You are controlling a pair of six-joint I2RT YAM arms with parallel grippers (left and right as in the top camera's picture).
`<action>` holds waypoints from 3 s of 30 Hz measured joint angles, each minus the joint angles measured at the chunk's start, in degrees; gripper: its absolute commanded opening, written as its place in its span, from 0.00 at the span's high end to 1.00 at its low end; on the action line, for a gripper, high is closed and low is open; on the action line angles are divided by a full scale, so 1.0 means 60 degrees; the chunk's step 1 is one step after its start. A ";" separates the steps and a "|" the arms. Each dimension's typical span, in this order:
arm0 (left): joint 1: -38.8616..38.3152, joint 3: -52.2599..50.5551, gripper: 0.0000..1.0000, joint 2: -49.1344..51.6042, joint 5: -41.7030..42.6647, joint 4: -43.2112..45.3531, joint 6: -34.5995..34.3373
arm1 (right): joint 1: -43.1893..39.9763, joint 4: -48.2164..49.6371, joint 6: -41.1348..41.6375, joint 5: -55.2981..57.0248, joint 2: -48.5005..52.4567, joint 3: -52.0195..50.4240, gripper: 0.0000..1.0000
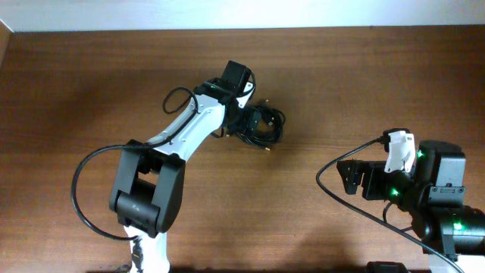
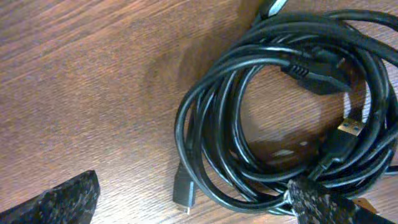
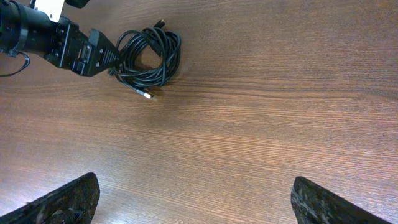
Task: Untangle cables
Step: 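Move the left gripper down onto the black cable coil, then grasp a black cable connector end with the left gripper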
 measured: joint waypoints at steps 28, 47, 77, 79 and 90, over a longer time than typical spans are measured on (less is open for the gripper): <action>-0.0004 0.1708 0.12 0.1472 0.0776 -0.0419 0.2616 | 0.0000 -0.0029 -0.0117 0.0004 0.0488 0.0000 0.09; 0.0568 0.2528 0.41 0.1472 0.0998 -0.1198 0.2459 | 0.0000 -0.0062 -0.0178 0.0004 0.0452 0.0000 0.09; 0.0543 0.1417 0.63 0.1526 0.1450 -0.0044 0.2175 | 0.0000 -0.0120 -0.0178 0.0069 0.0452 0.0000 0.09; 0.0543 0.1417 0.63 0.1526 0.1366 0.0091 0.2025 | 0.0000 -0.0120 -0.0178 0.0069 0.0452 0.0000 0.09; 0.0543 0.1417 0.67 0.1526 0.0940 0.0164 0.1927 | 0.0000 -0.0124 -0.0178 0.0073 0.0452 0.0000 0.09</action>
